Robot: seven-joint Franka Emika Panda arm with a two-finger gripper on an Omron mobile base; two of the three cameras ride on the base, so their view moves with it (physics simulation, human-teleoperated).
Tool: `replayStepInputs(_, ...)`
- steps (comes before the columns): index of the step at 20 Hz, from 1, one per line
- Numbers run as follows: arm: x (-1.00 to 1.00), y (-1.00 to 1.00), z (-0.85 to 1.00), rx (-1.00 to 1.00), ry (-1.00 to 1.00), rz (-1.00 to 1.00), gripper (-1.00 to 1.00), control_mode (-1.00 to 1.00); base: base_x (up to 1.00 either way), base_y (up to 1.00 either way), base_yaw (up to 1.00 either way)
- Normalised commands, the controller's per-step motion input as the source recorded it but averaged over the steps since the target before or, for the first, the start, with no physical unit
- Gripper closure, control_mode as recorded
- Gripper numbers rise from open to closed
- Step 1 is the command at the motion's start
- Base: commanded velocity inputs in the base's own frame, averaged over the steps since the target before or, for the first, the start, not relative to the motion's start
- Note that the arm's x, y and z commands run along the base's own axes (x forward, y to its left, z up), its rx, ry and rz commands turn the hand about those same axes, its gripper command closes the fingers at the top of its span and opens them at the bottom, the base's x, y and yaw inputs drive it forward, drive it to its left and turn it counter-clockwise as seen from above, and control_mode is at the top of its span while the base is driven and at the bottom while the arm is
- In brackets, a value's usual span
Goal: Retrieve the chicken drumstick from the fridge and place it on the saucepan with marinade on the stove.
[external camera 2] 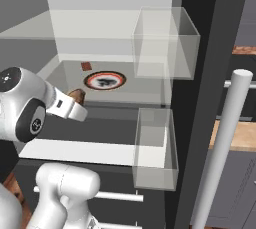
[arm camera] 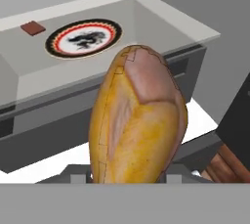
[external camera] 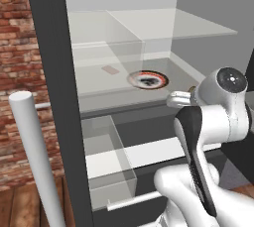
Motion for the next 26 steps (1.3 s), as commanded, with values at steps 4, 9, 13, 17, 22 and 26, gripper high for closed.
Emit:
replayStepInputs(4, -0.01, 0.00, 0.02, 0.00, 0.00, 0.00, 1.00, -1.00, 0.00, 0.00, 0.00)
replayStepInputs(9, -0.28, 0.00, -0.10, 0.00, 0.03, 0.01, 1.00, 1.00, -0.20, 0.00, 0.01)
replayStepInputs(13, 0.00, 0.00, 0.00, 0.00, 0.00, 0.00, 1.00, 1.00, -1.00, 0.00, 0.01)
replayStepInputs(17, 0.00, 0.00, 0.00, 0.00, 0.00, 0.00, 1.00, 1.00, -1.00, 0.00, 0.00)
replayStepInputs(22, 0.00, 0.00, 0.00, 0.00, 0.00, 0.00, 1.00, 1.00, -0.86, -0.11, -0.24)
replayStepInputs(26, 0.00, 0.00, 0.00, 0.00, 0.00, 0.00, 1.00, 1.00, -0.38, -0.30, -0.36)
